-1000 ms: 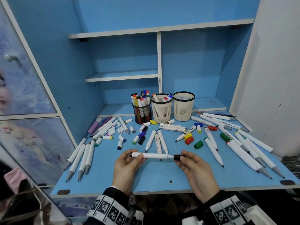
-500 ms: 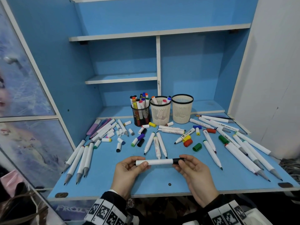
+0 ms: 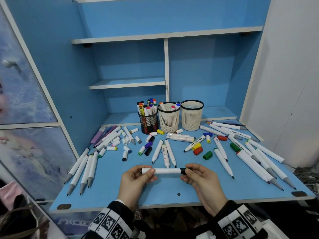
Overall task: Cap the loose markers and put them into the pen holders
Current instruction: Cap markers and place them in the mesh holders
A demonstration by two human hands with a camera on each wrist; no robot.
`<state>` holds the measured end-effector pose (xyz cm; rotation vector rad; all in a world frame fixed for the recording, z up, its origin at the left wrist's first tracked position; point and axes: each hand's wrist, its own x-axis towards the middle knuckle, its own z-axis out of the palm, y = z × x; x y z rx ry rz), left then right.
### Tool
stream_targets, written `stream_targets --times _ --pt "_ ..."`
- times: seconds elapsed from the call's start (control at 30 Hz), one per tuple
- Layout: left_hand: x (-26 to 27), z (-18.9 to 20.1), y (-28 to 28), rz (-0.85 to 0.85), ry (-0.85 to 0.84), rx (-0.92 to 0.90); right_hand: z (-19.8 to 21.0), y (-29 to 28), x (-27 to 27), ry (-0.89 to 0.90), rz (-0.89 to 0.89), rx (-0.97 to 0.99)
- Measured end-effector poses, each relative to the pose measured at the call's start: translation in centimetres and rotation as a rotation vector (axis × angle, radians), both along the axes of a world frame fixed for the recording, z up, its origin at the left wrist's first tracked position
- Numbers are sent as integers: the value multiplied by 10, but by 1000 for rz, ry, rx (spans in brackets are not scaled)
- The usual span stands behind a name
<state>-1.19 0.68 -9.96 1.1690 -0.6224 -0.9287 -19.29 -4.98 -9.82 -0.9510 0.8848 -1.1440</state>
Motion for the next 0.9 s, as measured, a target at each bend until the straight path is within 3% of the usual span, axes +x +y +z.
stream_targets --times 0.17,0.23,0.4,0.47,0.63,0.9 --pt "-3 20 -2 66 104 -24 18 2 -5 138 252 56" --pt "-3 38 -4 40 12 -33 28 1 -5 228 357 28" --pt "-8 94 -12 -132 -396 -32 59 -1 2 447 473 -178" --pt "-4 111 -22 -185 -511 -7 70 -7 6 505 479 -239" --pt "17 127 -54 -320 -584 92 91 -35 10 548 366 -299" --pt "37 81 -115 -383 -1258 562 136 -91 22 477 180 -384"
